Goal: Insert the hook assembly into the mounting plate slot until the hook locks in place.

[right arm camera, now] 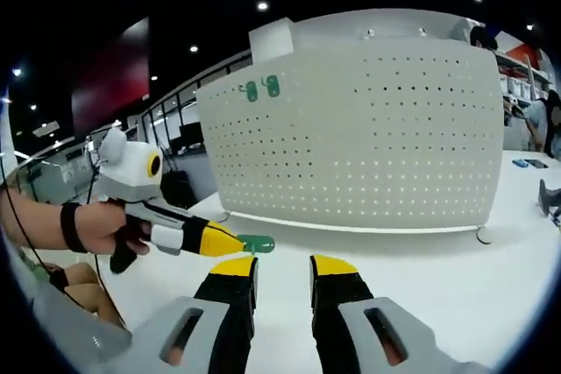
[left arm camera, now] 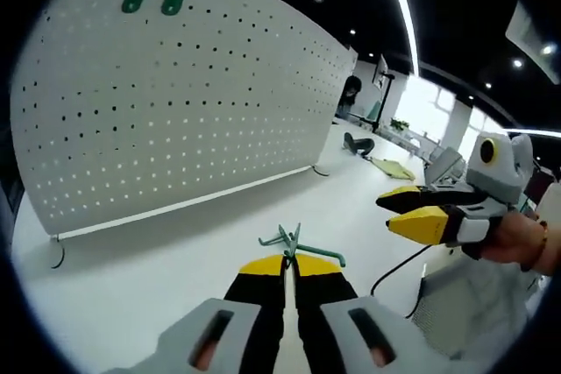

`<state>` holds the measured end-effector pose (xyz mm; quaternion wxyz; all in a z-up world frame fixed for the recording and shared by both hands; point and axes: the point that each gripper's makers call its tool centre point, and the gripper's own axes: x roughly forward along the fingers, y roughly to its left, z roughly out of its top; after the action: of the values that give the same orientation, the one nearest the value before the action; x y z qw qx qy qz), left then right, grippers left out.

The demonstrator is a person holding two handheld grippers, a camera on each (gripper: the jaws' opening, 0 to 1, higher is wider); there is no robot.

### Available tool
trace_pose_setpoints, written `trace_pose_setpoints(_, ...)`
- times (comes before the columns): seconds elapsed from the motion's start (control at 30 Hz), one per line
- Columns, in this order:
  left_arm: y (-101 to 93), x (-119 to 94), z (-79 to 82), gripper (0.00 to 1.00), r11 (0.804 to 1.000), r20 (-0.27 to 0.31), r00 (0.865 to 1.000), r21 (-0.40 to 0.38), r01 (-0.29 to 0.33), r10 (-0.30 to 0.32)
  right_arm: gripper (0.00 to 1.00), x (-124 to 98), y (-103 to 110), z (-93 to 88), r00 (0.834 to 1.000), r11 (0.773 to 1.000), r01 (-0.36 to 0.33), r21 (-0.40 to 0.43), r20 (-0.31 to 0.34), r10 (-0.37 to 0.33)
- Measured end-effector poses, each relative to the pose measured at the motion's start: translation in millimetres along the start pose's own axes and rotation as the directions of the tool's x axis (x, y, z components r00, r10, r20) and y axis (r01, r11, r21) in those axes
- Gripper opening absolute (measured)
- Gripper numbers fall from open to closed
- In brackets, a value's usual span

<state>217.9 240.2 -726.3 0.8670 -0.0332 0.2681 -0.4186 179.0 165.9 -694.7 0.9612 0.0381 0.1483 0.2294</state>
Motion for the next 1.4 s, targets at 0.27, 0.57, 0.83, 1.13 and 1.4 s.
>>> trace_pose_setpoints(0.27, -6.0, -17, 10.1, 0.03, 1.000, 0.012, 1.000, -0.022, -0.009, 0.009, 0.24, -2, 19, 1.1, 0.998, 0.998, -0.056, -0.041, 0.002, 0.056)
trace_pose_setpoints(0.57, -13.2, -32, 8.6, 0.02, 0.996, -0.005, 1.000, -0.085, -0.008, 0.008, 0.26, -4, 42, 3.2, 0.993, 0.983, -0.121, -0.136, -0.012, 0.120)
trace_pose_setpoints(0.83, -24.3, -42, 10.1, 0.02, 0.986, -0.001, 1.000, -0.166, 0.021, -0.022, 0.25, -4, 59, 4.0, 0.987, 0.965, -0.162, -0.207, -0.027, 0.160)
trace_pose_setpoints(1.13, -36.5, -47, 5.1, 0.02, 0.978, -0.053, 0.997, -0.204, 0.051, -0.063, 0.19, -2, 69, 11.8, 0.984, 0.940, -0.179, -0.291, -0.035, 0.176)
trace_pose_setpoints(1.4, -39.0, -55, 3.9, 0.02, 0.975, -0.065, 0.995, -0.215, 0.054, -0.070, 0.14, -3, 78, 9.3, 0.979, 0.902, -0.202, -0.382, -0.066, 0.191)
